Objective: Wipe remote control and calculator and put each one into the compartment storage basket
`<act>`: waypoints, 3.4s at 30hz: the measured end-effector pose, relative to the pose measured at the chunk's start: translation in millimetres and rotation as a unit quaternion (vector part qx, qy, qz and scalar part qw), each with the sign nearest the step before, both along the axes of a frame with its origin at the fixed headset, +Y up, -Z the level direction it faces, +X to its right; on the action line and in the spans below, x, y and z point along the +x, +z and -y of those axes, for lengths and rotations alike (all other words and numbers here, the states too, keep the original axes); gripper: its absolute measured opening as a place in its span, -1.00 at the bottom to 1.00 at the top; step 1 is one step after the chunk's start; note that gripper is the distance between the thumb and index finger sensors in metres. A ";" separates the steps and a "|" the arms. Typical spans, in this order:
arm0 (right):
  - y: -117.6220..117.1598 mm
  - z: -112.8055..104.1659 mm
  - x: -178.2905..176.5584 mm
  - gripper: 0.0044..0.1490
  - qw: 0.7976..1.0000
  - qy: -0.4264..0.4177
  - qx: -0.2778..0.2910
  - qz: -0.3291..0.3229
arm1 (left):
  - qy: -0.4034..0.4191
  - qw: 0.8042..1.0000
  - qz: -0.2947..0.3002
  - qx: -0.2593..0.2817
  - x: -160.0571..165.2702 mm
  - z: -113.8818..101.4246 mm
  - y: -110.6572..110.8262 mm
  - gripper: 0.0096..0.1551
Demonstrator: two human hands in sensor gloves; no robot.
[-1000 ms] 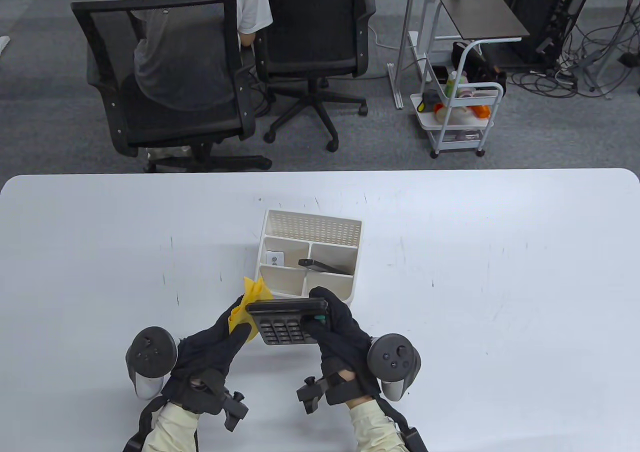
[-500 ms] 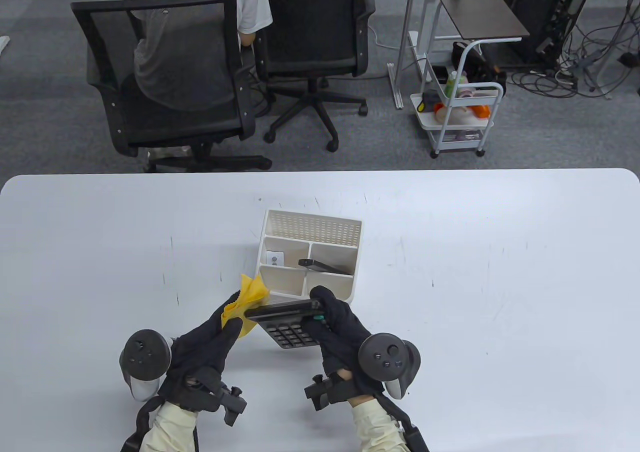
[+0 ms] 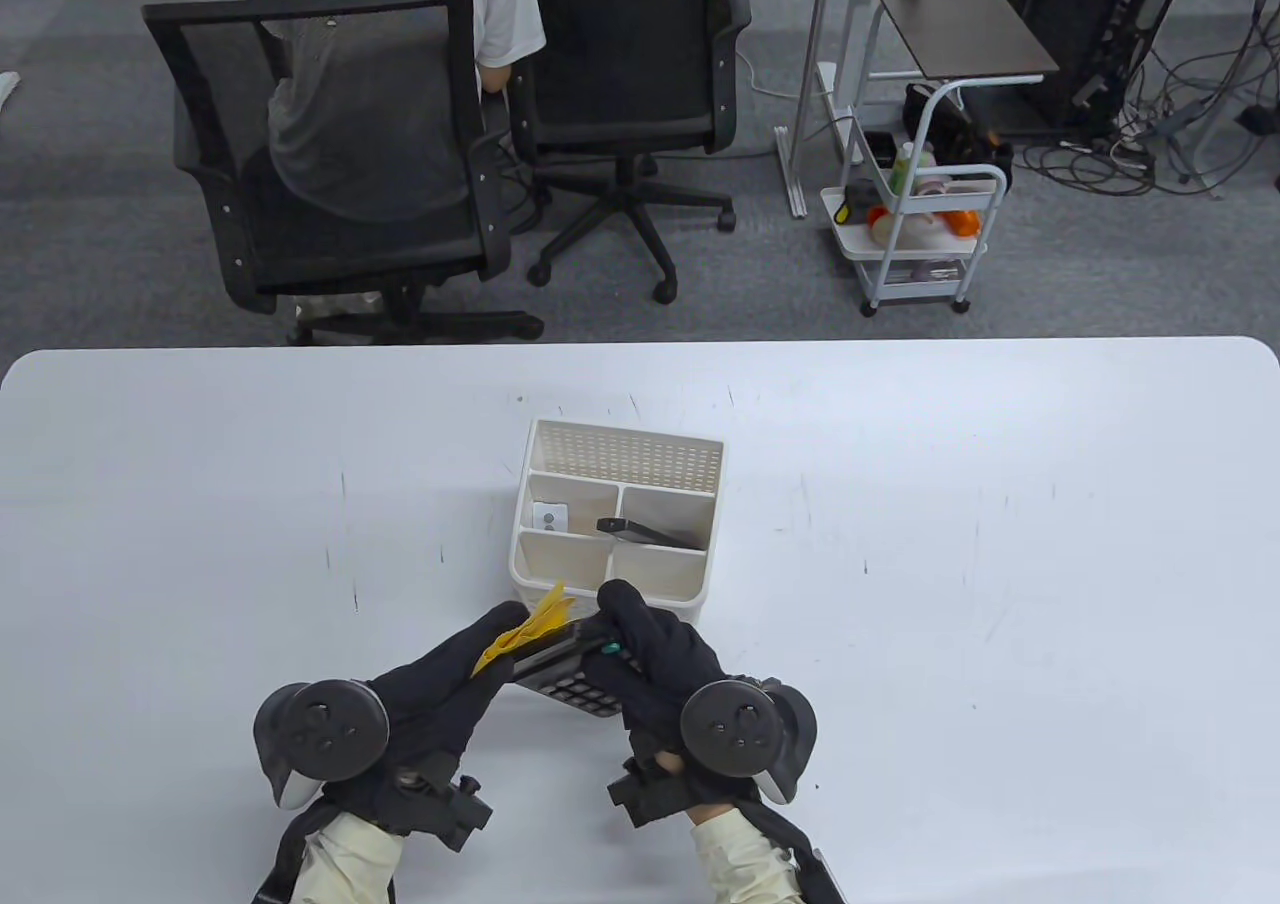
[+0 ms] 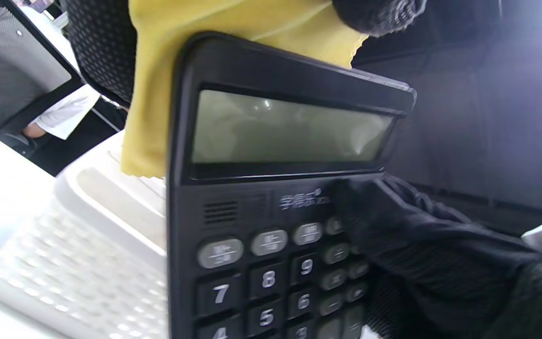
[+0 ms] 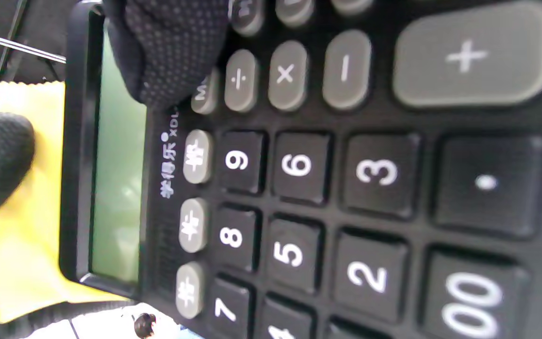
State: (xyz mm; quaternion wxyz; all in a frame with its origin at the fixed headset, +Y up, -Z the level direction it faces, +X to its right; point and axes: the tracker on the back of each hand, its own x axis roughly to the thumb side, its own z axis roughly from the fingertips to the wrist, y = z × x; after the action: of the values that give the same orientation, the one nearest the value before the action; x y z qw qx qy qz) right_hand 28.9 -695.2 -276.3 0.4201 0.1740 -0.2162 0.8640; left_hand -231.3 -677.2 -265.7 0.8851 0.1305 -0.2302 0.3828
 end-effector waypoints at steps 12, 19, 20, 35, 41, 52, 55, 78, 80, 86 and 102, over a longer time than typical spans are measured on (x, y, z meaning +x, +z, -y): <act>-0.8 -2.6 -4.0 -0.17 0.999 0.051 -0.006 -0.003 | 0.013 0.999 0.024 -0.024 4.5 3.0 -2.5 -0.40; -3.4 1.9 -13.2 -0.16 0.995 0.094 -0.038 -0.016 | 0.084 0.994 0.059 -0.025 11.8 -3.0 2.5 -0.39; -3.6 2.3 -12.4 -0.16 0.995 0.089 -0.042 -0.016 | 0.096 0.993 0.063 -0.031 10.1 -2.6 2.2 -0.39; 1.5 4.4 -24.9 -0.17 0.990 0.133 -0.029 -0.026 | 0.075 0.993 0.075 -0.043 12.8 3.8 -1.4 -0.41; 2.3 5.7 -28.4 -0.17 0.990 0.133 -0.029 -0.031 | 0.035 0.997 0.069 -0.019 19.7 1.9 2.9 -0.43; 2.8 -3.4 -4.9 -0.15 0.999 0.034 0.006 0.010 | 0.042 0.996 0.054 -0.049 8.7 7.2 -4.5 -0.39; 3.3 -2.9 -3.4 -0.15 0.999 0.028 0.014 0.017 | 0.038 0.996 0.049 -0.060 5.7 9.7 -6.2 -0.40; -3.1 9.9 7.9 -0.15 0.980 -0.184 -0.078 -0.021 | 0.160 0.977 0.093 -0.105 -5.6 14.3 -11.1 -0.40; -3.3 11.6 7.8 -0.14 0.976 -0.201 -0.083 -0.018 | 0.174 0.973 0.100 -0.114 -3.7 15.6 -11.8 -0.38; -0.6 10.0 0.3 -0.03 0.972 -0.218 -0.081 -0.041 | 0.193 0.968 0.105 -0.119 4.1 16.0 -12.0 -0.31; 17.6 -55.1 -18.1 -0.36 0.981 0.168 0.088 0.047 | 0.060 0.998 -0.015 0.011 -9.2 -7.2 2.0 -0.36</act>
State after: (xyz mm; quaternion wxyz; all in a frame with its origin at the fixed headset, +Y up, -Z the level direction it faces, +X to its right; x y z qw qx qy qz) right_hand 10.8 -640.1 -258.7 0.2413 0.2034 -0.2789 0.9070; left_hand -240.6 -670.0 -263.7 0.8622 0.1596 -0.2133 0.4308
